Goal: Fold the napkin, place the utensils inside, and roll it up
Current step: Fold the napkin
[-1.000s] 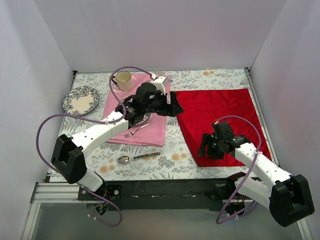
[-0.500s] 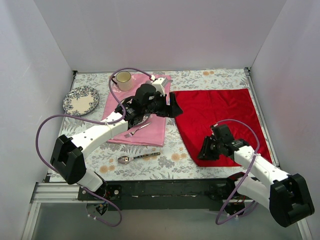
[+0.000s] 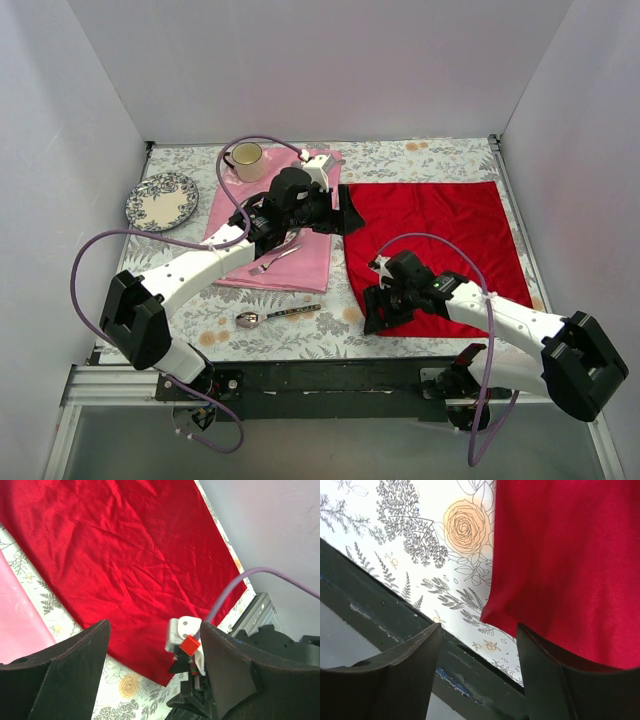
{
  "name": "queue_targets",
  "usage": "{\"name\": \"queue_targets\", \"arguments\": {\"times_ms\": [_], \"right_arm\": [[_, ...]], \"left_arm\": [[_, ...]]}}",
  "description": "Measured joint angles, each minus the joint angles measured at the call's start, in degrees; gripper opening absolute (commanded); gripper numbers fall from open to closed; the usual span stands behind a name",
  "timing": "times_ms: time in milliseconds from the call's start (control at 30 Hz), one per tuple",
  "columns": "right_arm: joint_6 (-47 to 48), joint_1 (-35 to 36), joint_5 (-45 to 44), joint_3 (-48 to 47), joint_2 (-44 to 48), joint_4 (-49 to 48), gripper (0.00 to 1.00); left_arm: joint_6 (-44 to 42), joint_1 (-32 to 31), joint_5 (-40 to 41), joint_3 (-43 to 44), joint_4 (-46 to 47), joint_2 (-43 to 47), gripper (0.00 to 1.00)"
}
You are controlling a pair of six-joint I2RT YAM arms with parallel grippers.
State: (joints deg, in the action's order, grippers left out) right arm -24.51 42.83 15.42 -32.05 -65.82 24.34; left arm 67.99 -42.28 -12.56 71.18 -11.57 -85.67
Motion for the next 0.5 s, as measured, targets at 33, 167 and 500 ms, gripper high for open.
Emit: {"name": "queue_targets", "arguments": {"times_ms": [33, 167, 500], "right_arm": [[0.7, 0.6, -1.3, 0.0, 0.9, 0.5, 0.7], [1.9, 2.1, -4.6, -1.2, 1.6, 1.0, 0.63], [2.3, 16.5, -20.4, -13.1, -14.2, 3.5, 0.54]], "left_arm": [[0.0, 0.0, 0.1, 0.0, 0.0, 0.1, 0.73], [0.0, 0.0, 0.7, -0.3, -0.2, 0.9, 0.73], [-0.7, 0.0, 2.3, -0.3, -0.8, 1.7, 0.75]]}}
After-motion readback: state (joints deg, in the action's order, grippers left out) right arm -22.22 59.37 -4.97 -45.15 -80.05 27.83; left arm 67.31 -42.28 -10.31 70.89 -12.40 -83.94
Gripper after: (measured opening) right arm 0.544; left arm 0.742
